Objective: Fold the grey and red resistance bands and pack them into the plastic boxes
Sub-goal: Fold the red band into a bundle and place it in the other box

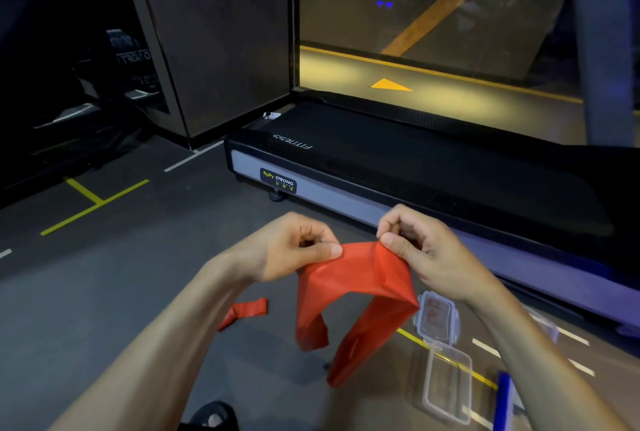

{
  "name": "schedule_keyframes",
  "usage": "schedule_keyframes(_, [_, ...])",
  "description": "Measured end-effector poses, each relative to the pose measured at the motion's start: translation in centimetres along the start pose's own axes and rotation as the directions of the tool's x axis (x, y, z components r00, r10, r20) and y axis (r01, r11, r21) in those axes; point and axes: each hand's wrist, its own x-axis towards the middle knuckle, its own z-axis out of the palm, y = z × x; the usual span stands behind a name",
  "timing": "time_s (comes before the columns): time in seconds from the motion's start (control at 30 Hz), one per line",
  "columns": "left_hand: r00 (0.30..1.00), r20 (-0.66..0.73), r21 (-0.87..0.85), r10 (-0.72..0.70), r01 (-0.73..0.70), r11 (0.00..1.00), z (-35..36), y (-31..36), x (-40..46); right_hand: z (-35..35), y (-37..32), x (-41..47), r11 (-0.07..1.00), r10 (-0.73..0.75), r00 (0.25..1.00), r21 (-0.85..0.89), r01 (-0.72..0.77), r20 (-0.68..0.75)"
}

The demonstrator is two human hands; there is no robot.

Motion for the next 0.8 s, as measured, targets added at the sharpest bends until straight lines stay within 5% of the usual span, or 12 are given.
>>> schedule_keyframes(0.3, [0.998,0.001,0.01,0.058,-0.058,0.998,0.3,0.1,0.1,0.1,0.3,-0.3,0.999,0.019,1.0,0.045,-0.02,0.014])
schedule_keyframes(0.63, [0.994,0.063,0.109,0.087,-0.094,0.99,1.4,0.8,0.9,2.6,-0.2,-0.1,0.909,0.016,0.998,0.416,-0.037,0.055])
schedule_keyframes(0.8, [0.994,0.018,0.241,0.111,-0.112,0.964,1.8,0.7,1.2,3.7,-0.8,0.2,0.95,0.024,0.994,0.306,-0.056,0.108])
